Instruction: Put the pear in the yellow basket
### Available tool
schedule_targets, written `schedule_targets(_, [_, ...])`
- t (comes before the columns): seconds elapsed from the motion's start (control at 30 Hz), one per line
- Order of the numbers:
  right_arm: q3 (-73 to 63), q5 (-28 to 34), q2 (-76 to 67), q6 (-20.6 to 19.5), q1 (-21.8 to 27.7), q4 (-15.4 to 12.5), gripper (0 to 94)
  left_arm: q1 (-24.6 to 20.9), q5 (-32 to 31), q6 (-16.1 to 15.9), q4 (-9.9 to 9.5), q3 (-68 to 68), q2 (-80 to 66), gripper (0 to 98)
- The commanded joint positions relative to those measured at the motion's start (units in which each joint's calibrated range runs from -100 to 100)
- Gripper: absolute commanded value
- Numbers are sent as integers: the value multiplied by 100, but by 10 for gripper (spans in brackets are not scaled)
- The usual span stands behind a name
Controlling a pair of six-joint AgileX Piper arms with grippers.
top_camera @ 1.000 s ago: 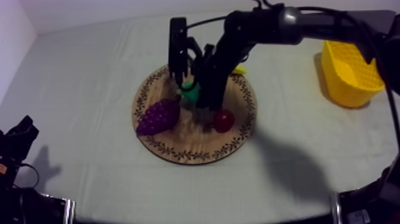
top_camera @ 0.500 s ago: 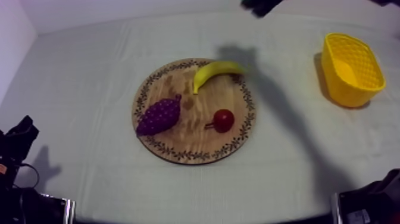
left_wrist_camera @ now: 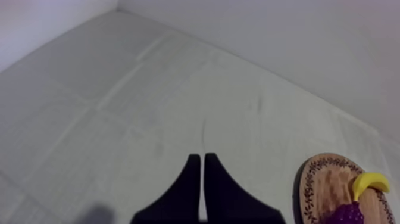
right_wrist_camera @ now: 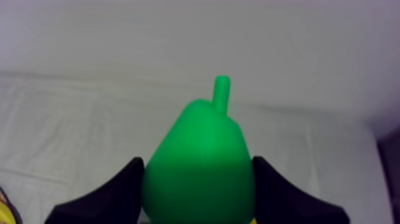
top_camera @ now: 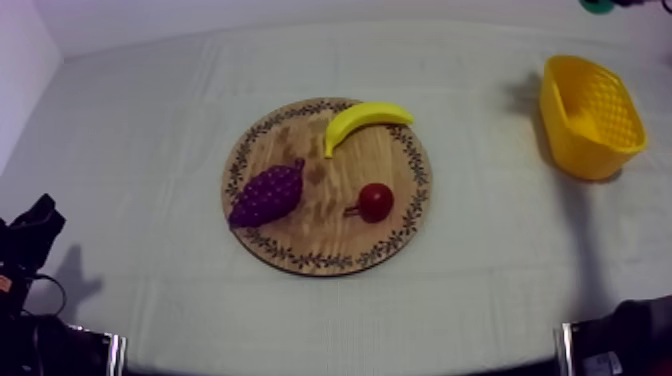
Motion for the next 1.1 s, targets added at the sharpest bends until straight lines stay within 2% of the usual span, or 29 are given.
schedule_targets(0.0, [313, 118, 68, -352, 240, -60, 342, -2, 1, 1, -2, 2, 2, 1])
schedule_targets(0.2, [892, 333, 270, -499, 385, -103, 336, -2, 1, 0, -2, 2, 2, 1])
schedule_targets(0.4, [1300, 469, 550, -482, 436, -203, 332, -2, 1, 0, -2, 2, 2, 1])
schedule_targets(0.8, [1707, 293, 1037, -717, 441, -16, 336, -2, 1, 1, -2, 2, 2, 1])
schedule_targets(0.93, [1705, 246, 1086, -823, 449, 64, 380, -2, 1, 1, -2, 2, 2, 1])
schedule_targets(1.07, [1714, 121, 1101, -932, 455, 163, 494, -2, 1, 1, -2, 2, 2, 1])
